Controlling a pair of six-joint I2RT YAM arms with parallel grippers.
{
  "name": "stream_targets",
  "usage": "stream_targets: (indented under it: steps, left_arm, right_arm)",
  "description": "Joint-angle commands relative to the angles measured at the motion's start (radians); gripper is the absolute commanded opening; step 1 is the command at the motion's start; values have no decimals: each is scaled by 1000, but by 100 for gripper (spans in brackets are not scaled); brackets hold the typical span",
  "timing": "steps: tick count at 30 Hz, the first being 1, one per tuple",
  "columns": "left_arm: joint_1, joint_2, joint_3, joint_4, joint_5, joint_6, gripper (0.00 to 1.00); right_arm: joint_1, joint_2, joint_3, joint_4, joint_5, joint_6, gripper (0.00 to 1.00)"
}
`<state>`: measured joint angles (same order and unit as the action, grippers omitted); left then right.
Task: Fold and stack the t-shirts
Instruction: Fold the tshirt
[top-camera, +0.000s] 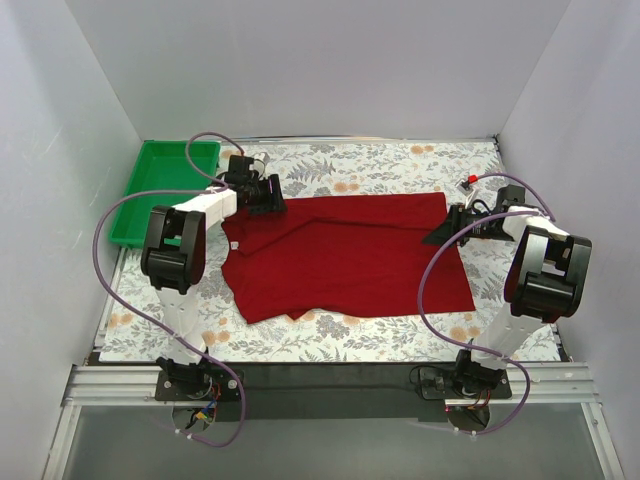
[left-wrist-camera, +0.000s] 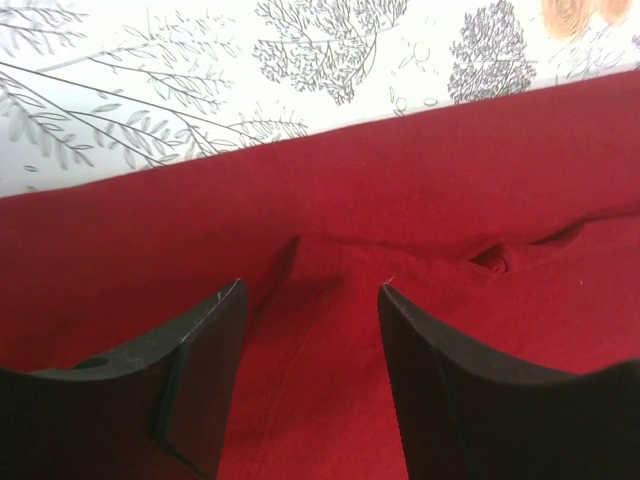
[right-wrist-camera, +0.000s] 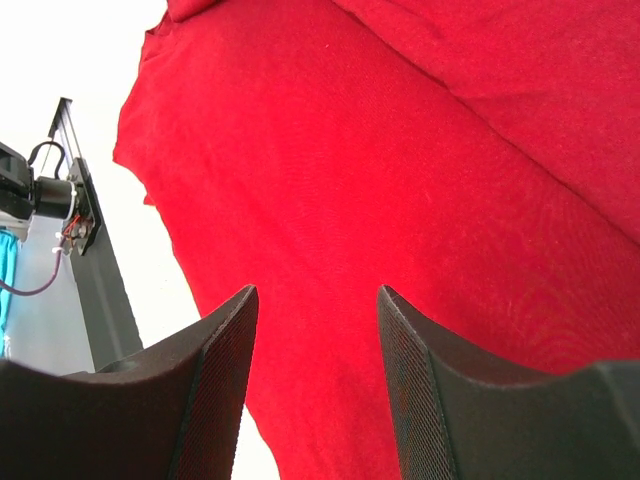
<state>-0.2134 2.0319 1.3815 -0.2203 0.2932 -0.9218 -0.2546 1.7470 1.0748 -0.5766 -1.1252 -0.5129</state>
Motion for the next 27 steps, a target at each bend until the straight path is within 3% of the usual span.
stream_targets:
  steps: [1,8,12,13,14,27]
  left_arm:
    - [-9,7,48,-21,4,17,51]
    - [-12,31,73,-37,18,20,39]
    - [-12,11,64,-40,56,26,14]
    - [-12,5,54,-40,63,26,2]
    - [-12,-12,48,-40,67,28,0]
    - [-12,-252,-194,-11,285,64,0]
  right_arm:
    - [-8,-11,-1,-16,-24,-24,49]
    - [-14,-7,-3,-20,-27,-29,49]
    - [-14,-7,-4,-25,-28,-30,49]
    - [-15,-7,-1,-23,-28,-30,49]
    - [-15,-7,-1,-25,-28,-30,49]
    - [-26,-18,-1,-29,-33,-32,49]
